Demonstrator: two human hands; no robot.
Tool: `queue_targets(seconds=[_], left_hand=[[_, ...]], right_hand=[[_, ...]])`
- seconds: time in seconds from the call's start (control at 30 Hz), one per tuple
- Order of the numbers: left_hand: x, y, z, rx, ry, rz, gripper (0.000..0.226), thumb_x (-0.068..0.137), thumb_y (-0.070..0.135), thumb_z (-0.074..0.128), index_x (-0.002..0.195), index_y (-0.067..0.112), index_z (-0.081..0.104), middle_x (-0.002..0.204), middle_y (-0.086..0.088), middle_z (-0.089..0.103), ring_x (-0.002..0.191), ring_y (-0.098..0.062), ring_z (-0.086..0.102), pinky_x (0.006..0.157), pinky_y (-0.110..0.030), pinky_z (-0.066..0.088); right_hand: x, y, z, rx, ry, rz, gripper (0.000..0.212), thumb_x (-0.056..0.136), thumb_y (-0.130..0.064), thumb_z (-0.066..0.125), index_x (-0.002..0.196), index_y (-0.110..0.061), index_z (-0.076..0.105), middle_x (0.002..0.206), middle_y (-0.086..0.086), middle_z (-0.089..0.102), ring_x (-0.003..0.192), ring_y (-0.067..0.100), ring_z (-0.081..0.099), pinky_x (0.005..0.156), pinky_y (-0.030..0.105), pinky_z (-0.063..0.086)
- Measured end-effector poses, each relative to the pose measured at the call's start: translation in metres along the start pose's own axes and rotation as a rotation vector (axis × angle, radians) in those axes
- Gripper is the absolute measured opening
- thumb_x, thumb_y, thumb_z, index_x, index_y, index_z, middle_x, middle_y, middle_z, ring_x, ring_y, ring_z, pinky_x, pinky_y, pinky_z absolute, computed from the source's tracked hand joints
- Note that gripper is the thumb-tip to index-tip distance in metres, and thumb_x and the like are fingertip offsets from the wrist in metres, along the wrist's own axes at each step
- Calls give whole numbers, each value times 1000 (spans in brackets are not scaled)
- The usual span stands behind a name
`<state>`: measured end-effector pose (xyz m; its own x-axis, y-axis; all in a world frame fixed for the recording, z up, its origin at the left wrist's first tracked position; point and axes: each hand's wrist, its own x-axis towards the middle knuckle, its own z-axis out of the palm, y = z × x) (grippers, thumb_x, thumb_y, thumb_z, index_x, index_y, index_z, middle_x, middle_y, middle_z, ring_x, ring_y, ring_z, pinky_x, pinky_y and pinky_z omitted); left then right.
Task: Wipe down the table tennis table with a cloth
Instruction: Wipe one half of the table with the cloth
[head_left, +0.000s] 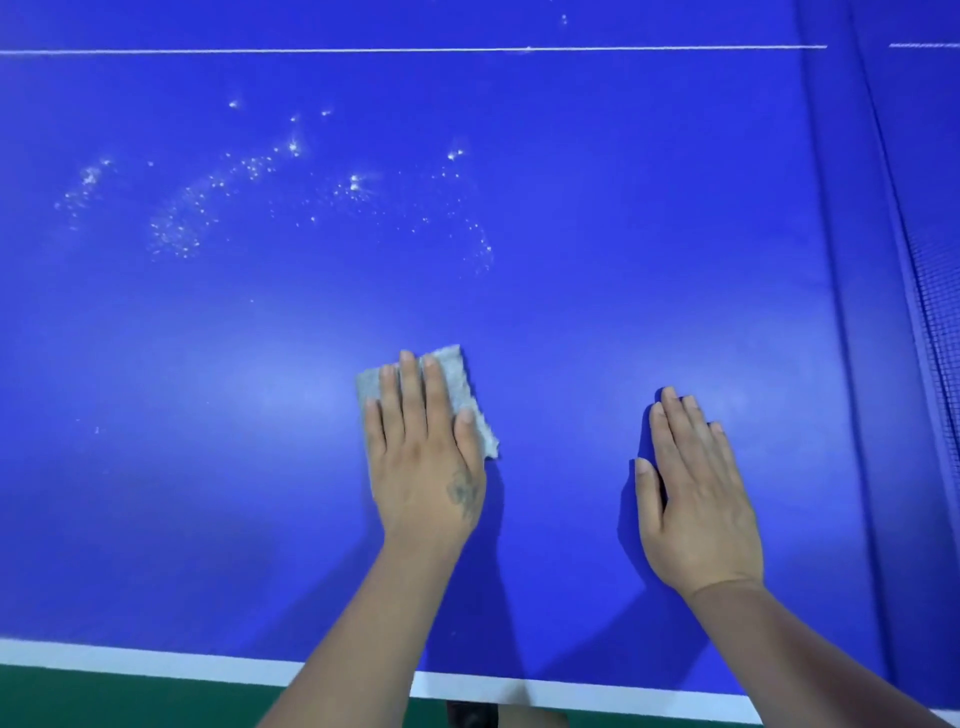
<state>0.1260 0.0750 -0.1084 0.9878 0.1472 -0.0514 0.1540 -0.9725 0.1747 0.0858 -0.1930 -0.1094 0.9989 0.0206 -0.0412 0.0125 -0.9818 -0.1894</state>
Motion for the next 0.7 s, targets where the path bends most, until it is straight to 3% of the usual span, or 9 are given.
queue_targets(seconds=[0.1, 0.2, 0.27, 0.4, 0.47, 0.6, 0.7], left_hand=[[-35, 22, -2, -2, -57, 91, 65, 115, 40, 21, 172, 11, 11, 180, -11, 3, 167, -29, -2, 134, -55, 12], [-34, 46, 2, -16, -85, 180, 65, 115, 40, 21, 172, 13, 8, 181, -7, -1, 167, -26, -7, 134, -54, 14], [-10, 59, 3, -30, -92, 257, 64, 115, 39, 23, 173, 15, 8, 181, -5, -1, 167, -24, -9, 134, -52, 11], [74, 85, 7, -6, -46, 464, 62, 116, 40, 19, 172, 15, 14, 181, -4, 8, 167, -24, 0, 135, -49, 9], [121, 88, 7, 29, -42, 479, 63, 115, 42, 14, 172, 16, 15, 181, -4, 10, 167, -24, 3, 134, -48, 9], [176, 66, 3, 3, -86, 306, 66, 112, 47, 9, 173, 21, 10, 181, -1, 6, 167, -23, 1, 135, -47, 4], [167, 39, 1, -14, -52, 164, 67, 112, 46, 12, 173, 19, 13, 181, -4, 7, 167, -23, 1, 135, -49, 6]], right_hand=[[1, -2, -2, 29, 33, 4, 61, 110, -32, 33, 164, -5, 35, 176, 4, 24, 164, 20, 17, 131, 48, 23], [23, -7, -7, 120, 105, 18, 53, 105, -29, 45, 151, -4, 54, 168, 4, 41, 153, 28, 41, 124, 48, 36], [50, -13, -10, 141, 123, -8, 52, 105, -28, 47, 152, -6, 52, 166, 3, 43, 149, 28, 45, 128, 44, 31], [112, -26, -7, 87, 137, -55, 58, 109, -25, 37, 162, -2, 36, 173, 11, 29, 161, 27, 26, 133, 47, 17], [139, -31, -3, 58, 115, -17, 60, 110, -29, 32, 164, -1, 31, 175, 13, 24, 163, 28, 20, 133, 48, 14], [159, -36, 2, 24, 40, 82, 66, 112, -40, 26, 168, -5, 20, 178, 8, 11, 165, 23, 6, 134, 46, 8], [160, -38, 1, -13, 21, 99, 68, 112, -43, 24, 169, -7, 16, 179, 5, 6, 166, 19, 1, 135, 44, 6]])
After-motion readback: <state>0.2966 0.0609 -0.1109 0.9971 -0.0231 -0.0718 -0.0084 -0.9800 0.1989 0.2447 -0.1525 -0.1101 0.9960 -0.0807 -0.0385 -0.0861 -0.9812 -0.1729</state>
